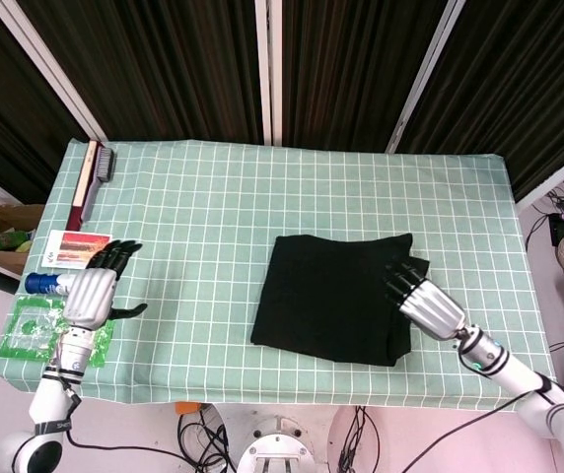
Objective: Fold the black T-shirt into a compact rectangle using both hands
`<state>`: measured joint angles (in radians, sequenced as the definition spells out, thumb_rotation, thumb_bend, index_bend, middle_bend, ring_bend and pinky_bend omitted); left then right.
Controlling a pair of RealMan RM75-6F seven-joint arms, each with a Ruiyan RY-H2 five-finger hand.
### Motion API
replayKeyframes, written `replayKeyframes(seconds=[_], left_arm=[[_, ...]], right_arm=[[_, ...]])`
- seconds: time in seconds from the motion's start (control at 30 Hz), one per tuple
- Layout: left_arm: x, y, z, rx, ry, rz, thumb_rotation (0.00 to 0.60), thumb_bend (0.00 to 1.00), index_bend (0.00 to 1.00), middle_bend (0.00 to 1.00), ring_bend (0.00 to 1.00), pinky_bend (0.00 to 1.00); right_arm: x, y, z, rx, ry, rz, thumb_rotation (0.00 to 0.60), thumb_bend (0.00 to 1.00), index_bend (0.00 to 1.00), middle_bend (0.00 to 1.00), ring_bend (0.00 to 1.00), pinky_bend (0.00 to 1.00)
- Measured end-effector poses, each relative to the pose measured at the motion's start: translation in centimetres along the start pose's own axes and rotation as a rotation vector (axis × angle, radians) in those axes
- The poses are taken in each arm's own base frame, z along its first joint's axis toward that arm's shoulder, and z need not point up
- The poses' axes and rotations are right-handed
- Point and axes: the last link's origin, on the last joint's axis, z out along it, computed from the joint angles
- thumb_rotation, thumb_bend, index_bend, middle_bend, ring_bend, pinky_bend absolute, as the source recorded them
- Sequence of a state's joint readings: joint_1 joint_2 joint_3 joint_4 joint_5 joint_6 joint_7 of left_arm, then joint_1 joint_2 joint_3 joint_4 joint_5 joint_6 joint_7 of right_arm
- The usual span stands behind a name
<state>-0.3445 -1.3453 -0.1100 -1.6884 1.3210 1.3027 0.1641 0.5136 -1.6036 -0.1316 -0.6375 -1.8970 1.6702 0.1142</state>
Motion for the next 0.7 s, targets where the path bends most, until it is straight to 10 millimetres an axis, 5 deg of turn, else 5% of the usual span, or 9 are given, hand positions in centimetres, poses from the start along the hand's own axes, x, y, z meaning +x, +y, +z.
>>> replayKeyframes(seconds=[0.13, 0.23, 0.47, 0.7], left_arm=[[0.0, 0.3, 0.0, -0.006, -0.004, -0.005, 0.6, 0.0, 0.15, 0.1, 0.06, 0.18], [0.0, 0.3, 0.0, -0.007, -0.01, -0.008, 0.6, 0.0, 0.14, 0.1, 0.06, 0.18], [0.1, -0.2, 0.0, 0.002, -0.016, -0.011, 0.6, 0.0, 0.14, 0.1, 0.06, 0.18], [0.0, -0.9, -0.4, 0.018, -0.028, -0.024, 0.6, 0.0, 0.14, 0.1, 0.06, 0.18]], right_arm=[[2.0, 1.4, -0.3, 0.018, 0.028, -0.056, 0.6, 0.59, 0.6, 0.37, 0.2, 0.2], [2.8, 1.3, 1.5, 0.064, 0.057, -0.084, 0.6, 0.59, 0.6, 0.37, 0.2, 0.2], [3.5, 0.1, 8.2, 0.212, 0.09, -0.133, 0.6, 0.59, 0.6, 0.37, 0.21, 0.19], [2.1, -3.9, 15.1, 0.367, 0.072, -0.129, 0.6, 0.59, 0.6, 0.37, 0.21, 0.19]])
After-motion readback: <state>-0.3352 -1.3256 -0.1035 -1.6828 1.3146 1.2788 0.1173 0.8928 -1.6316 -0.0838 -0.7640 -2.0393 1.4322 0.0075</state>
